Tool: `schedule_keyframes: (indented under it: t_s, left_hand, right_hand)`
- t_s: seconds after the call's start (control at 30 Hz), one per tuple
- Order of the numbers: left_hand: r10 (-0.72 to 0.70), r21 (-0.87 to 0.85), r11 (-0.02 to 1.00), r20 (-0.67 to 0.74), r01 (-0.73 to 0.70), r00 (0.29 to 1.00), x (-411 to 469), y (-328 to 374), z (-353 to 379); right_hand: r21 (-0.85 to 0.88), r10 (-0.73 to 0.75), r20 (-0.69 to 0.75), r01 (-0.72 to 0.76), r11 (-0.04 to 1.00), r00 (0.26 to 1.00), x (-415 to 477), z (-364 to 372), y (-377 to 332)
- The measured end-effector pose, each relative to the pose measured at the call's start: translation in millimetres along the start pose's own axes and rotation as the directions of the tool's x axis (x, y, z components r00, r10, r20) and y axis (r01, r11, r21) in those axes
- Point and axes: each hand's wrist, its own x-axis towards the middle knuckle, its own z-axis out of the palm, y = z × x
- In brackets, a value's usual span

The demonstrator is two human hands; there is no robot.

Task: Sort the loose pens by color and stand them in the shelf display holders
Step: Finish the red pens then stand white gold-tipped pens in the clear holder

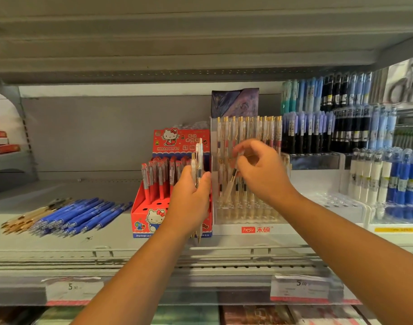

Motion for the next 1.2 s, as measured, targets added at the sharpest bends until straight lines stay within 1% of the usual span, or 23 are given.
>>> schedule_keyframes:
  t_s: [0.1,0.17,0.2,0.3,0.37,0.43,0.5,0.6,0.73,0.9,1.07,1.2]
  left_hand:
    - [0.013,-0.006,1.0,0.01,-0.013,1.0,-0.4,-0.1,0.2]
    - [0.013,-0.011,1.0,0.019,-0.013,1.0,-1.2,0.3,0.5]
    - [0.013,-0.014,1.0,0.024,-0.013,1.0,-1.4,0.4,0.7]
    - [0.012,-0.013,1.0,0.027,-0.011,1.0,-1.5,0.0,1.4]
    - [0.009,-0.012,1.0,0.029,-0.009,1.0,-1.5,0.0,1.7]
    - [0.009,-0.01,1.0,0.028,-0.009,1.0,-1.4,0.4,1.8]
    - [0.002,-0.005,1.0,0.023,-0.002,1.0,-1.3,0.6,1.8]
    - [-0.009,-0.008,1.0,0.024,0.009,1.0,-1.4,0.2,1.7]
    - [-0.02,0.0,1.0,0.011,0.02,1.0,-1.1,-0.4,1.4]
    - [-0.028,-0.011,1.0,0.013,0.028,1.0,-0.3,-1.4,1.2]
    - [-0.019,-0.009,1.0,0.025,0.019,1.0,-0.7,-1.0,1.9]
    - [-0.02,-0.009,1.0,0.023,0.02,1.0,-1.0,-0.5,1.5]
  right_hand:
    - [-0.089,-0.058,0.075,0.065,0.994,0.995,-3.3,5.3,3.3]
    - [-0.094,-0.062,0.096,0.071,0.993,0.993,-3.6,8.3,4.0]
    - [-0.064,-0.056,0.089,0.062,0.996,0.994,-3.2,9.0,3.3]
    - [0.108,-0.025,0.037,0.021,0.994,0.999,-1.0,8.7,-1.1]
    - [0.146,-0.011,0.013,0.009,0.989,1.0,1.8,7.6,-2.3]
    - [0.118,-0.002,0.032,-0.002,0.993,0.999,3.9,8.3,-0.7]
    - [0.06,0.032,0.09,-0.038,0.997,0.995,4.4,11.0,1.8]
    - [0.042,0.076,0.164,-0.084,0.996,0.984,3.3,15.3,5.1]
    - [0.007,0.063,0.241,-0.067,0.998,0.969,2.1,17.5,4.5]
    - [-0.02,0.029,0.201,-0.026,0.999,0.979,-3.3,14.7,7.9]
    - [-0.051,-0.051,0.201,0.063,0.997,0.978,-4.7,16.0,9.9]
    - [-0.096,-0.025,0.208,0.046,0.994,0.978,-0.9,20.1,10.9]
